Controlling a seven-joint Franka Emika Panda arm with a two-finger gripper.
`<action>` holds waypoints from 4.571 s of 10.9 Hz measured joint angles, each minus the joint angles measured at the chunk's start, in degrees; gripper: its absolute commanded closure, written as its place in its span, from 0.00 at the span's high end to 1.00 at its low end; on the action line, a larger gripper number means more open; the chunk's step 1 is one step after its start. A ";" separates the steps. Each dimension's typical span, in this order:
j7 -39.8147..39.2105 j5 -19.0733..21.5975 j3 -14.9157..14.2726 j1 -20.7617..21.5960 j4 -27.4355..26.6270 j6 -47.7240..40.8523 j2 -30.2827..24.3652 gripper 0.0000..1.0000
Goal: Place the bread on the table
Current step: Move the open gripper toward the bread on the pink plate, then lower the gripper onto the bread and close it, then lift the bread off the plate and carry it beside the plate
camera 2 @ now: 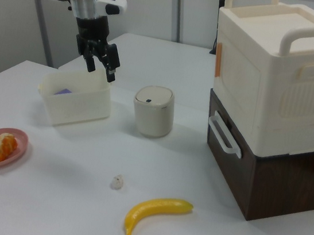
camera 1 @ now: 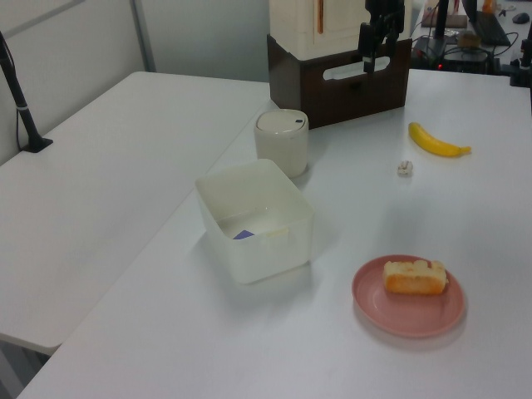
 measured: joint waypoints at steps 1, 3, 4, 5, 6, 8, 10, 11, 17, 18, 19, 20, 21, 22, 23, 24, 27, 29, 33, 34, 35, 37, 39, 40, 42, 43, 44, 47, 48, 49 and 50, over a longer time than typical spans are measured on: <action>0.00 0.00 0.00 0.00 0.00 0.00 0.00 1.00; 0.00 0.07 -0.02 -0.51 0.00 -0.72 -0.03 1.00; 0.00 0.08 -0.01 -0.59 0.00 -1.02 -0.04 1.00; 0.00 0.08 0.02 -0.57 0.00 -1.07 -0.04 1.00; 0.00 0.08 0.05 -0.57 0.00 -1.07 -0.04 1.00; 0.00 0.08 0.05 -0.57 0.00 -1.09 -0.04 1.00; -0.08 0.08 0.10 -0.56 -0.06 -1.23 -0.04 1.00; -0.37 0.08 0.28 -0.54 -0.26 -1.38 -0.03 1.00; -4.04 -14.67 14.87 -0.27 -14.36 -2.09 -0.40 1.00; -4.02 -17.73 18.34 0.01 -17.50 -2.09 -0.39 1.00; -4.01 -18.59 20.34 0.53 -19.21 -2.09 -0.44 1.00; -4.01 -18.62 21.69 1.15 -19.91 -2.09 -0.67 1.00; -3.64 -16.91 23.20 1.81 -20.19 -2.09 -1.09 1.00; -1.96 -14.01 25.25 2.36 -20.27 -2.08 -1.57 1.00; 0.93 -11.03 27.63 2.88 -20.50 -0.08 -2.06 1.00; 4.09 -8.83 29.95 3.26 -20.99 2.67 -2.37 1.00; 13.30 -7.70 36.98 4.33 -23.79 11.09 -2.15 1.00; 16.76 -7.77 37.56 6.61 -25.00 12.82 -0.58 1.00; 16.90 -11.74 37.19 5.08 -25.48 14.01 5.46 1.00; 16.89 -13.19 37.06 3.90 -25.48 14.87 6.74 1.00; 16.89 -13.60 37.00 3.31 -25.46 15.02 7.28 0.94; 16.89 -14.20 36.96 3.04 -25.46 15.02 7.86 0.00; 16.89 -15.41 37.00 3.22 -25.47 15.03 8.61 0.00; 16.89 -16.43 37.04 3.30 -25.47 15.03 8.85 0.00; 16.09 -17.16 37.03 3.18 -25.15 15.03 8.79 0.00; 14.40 -17.16 36.96 3.10 -24.96 15.01 8.47 0.00; 12.80 -17.12 36.95 3.03 -24.70 14.64 8.05 0.00; 2.60 -10.50 34.43 2.34 -20.35 8.03 5.10 0.00; -1.61 -8.69 31.95 1.76 -17.64 4.77 4.04 0.00; -4.71 -8.42 29.26 1.23 -16.18 3.34 3.39 0.00; -6.39 -8.58 26.67 0.81 -16.02 3.28 3.37 0.00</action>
